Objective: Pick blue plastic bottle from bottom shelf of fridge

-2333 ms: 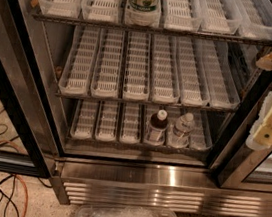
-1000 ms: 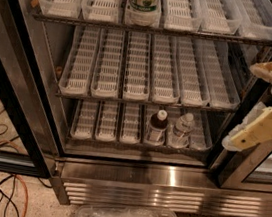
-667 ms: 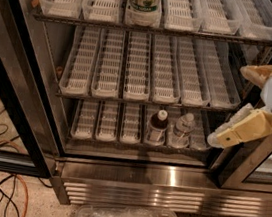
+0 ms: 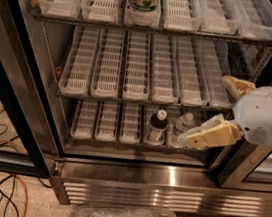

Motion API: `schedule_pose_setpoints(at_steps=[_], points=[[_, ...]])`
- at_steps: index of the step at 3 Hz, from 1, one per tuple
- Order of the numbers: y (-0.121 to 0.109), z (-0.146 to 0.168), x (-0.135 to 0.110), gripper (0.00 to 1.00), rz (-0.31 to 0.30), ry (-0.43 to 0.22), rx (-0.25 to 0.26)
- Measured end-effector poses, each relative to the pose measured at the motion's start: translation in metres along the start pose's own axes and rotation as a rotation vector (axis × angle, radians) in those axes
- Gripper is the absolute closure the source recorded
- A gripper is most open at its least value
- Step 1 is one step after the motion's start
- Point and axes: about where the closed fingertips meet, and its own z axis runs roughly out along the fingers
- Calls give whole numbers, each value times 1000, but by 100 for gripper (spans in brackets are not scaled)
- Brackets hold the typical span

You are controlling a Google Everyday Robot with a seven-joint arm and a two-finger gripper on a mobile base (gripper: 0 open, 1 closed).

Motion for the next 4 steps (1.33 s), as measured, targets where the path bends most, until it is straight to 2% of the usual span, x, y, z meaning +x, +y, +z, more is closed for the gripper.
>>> schedule_pose_setpoints(at_steps=[1, 2, 3, 4], points=[[8, 17, 8, 0, 43, -72, 41], [8, 17, 8, 0, 43, -72, 41], [6, 18, 12, 0, 88, -104, 53], [8, 27, 26, 0, 146, -141, 99]])
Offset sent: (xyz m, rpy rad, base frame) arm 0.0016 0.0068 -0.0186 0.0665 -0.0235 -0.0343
